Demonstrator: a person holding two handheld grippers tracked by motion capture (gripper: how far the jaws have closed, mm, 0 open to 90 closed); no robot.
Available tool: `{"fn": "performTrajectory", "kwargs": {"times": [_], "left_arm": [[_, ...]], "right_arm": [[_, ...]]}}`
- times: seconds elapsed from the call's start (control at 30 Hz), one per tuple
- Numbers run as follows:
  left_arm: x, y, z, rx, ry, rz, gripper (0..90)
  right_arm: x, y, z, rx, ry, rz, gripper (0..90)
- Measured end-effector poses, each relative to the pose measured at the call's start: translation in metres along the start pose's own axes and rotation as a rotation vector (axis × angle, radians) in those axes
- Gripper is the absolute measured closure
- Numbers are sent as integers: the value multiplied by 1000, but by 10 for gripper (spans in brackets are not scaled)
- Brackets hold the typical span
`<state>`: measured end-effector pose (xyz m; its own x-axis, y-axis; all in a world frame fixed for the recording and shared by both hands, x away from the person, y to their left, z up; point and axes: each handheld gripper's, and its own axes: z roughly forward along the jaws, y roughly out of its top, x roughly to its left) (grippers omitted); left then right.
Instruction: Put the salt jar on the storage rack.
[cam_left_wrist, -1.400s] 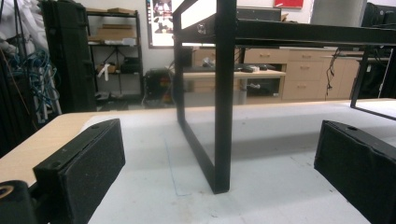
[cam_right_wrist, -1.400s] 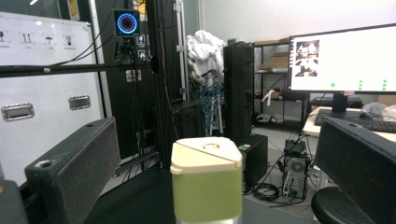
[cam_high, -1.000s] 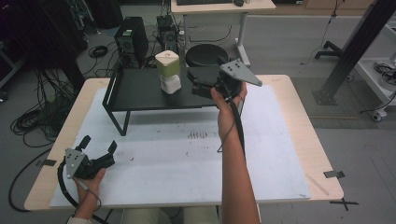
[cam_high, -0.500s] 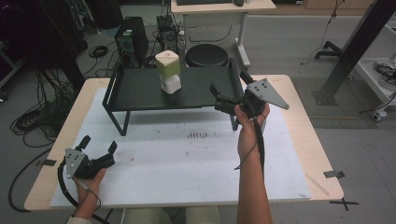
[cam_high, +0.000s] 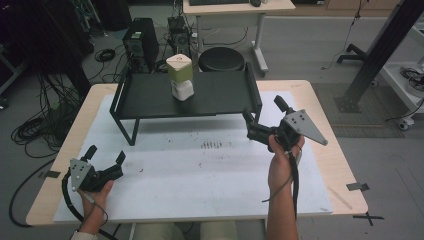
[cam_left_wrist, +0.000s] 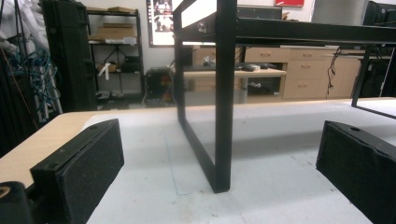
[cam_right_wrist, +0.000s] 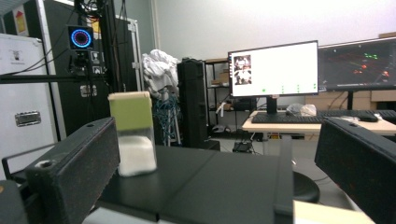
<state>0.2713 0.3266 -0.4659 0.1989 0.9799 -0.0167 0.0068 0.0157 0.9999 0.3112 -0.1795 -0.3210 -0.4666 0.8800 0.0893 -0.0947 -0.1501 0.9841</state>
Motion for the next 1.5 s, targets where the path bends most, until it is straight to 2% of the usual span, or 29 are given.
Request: {"fn": "performTrajectory", "kwargs": {"times": [0.3,0.37,0.5,0.77,1.13,1.3,1.5], "left_arm": [[0,0,0,2,3,1,13],[0,0,0,2,3,0,13],[0,0,0,2,3,0,13],[0,0,0,2,5,0,13],[0,0,0,4,9,2,13],[-1,0,0,4,9,1,12],[-1,0,0,5,10,3,13]], "right_arm": [[-9,-15,-20,3,-29,-14,1],[-11,-21,-24,4,-55,-39,4],[-13,-34,-30,14,-57,-54,3],[-19,-66,-42,13,-72,-23,3],[-26,-101,-52,7,-119,-20,4],[-30,-123,-56,43,-133,-3,4],[-31,-136,-58,52,-143,15,4]]}}
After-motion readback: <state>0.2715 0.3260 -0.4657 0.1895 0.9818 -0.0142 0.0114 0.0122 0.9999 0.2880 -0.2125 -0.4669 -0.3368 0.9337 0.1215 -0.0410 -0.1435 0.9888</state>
